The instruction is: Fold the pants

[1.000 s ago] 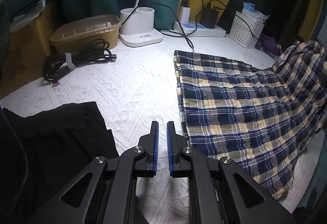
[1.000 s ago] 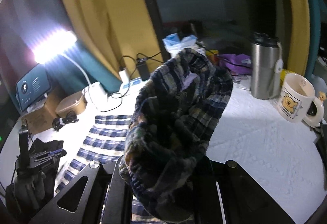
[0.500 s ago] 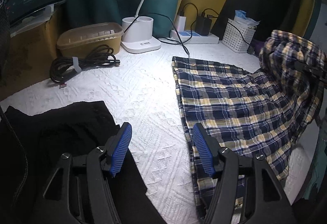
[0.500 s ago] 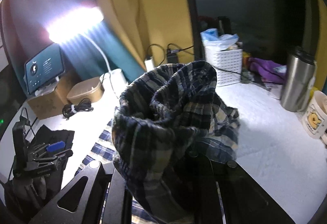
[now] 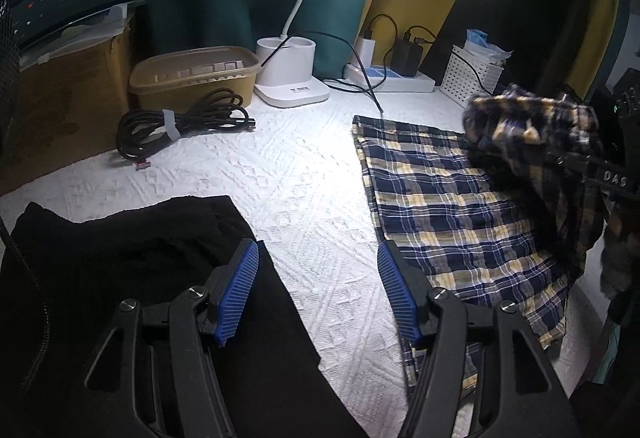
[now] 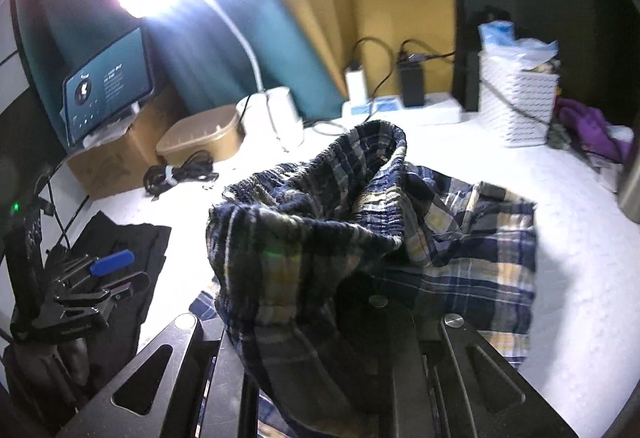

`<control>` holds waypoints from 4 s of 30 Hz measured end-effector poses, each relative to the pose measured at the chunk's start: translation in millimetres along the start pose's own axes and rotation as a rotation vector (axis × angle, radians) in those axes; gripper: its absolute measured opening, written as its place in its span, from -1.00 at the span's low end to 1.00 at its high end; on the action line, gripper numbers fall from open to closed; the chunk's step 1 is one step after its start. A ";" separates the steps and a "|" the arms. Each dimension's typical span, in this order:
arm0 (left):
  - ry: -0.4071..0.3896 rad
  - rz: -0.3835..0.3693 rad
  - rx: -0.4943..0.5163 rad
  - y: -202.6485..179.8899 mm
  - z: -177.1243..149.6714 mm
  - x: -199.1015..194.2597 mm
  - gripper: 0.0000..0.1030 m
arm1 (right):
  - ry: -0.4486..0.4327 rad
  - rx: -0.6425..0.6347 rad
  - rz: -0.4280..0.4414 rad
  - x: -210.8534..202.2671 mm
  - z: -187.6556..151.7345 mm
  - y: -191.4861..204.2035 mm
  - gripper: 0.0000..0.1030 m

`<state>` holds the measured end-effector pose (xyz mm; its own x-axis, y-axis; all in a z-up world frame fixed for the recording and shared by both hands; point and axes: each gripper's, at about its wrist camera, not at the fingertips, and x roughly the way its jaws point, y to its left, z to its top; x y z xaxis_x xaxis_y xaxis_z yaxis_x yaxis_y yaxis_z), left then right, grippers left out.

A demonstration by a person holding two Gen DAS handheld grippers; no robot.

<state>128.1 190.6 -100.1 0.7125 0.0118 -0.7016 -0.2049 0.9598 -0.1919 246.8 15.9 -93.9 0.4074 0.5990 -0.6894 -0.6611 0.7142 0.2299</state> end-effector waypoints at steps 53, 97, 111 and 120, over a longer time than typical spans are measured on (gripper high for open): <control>-0.028 0.002 0.159 -97.6 24.1 2.2 0.20 | -0.053 0.050 -0.009 -44.3 -32.6 -67.7 0.33; 0.001 0.027 0.203 -88.8 30.7 48.3 -0.85 | 0.010 0.051 -0.090 -88.0 -137.6 -58.4 -0.94; 0.031 0.017 0.208 -83.5 28.3 60.7 -0.82 | 0.058 0.084 -0.134 -83.2 -153.9 -56.8 -0.94; 0.011 0.007 0.228 -82.1 31.5 47.7 -0.77 | 0.042 0.124 -0.157 -91.3 -142.3 -67.1 -0.87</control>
<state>200.0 121.2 -96.3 0.7041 0.0168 -0.7099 -0.0515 0.9983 -0.0275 164.3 -138.2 -144.2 0.4707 0.4634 -0.7508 -0.5079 0.8381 0.1989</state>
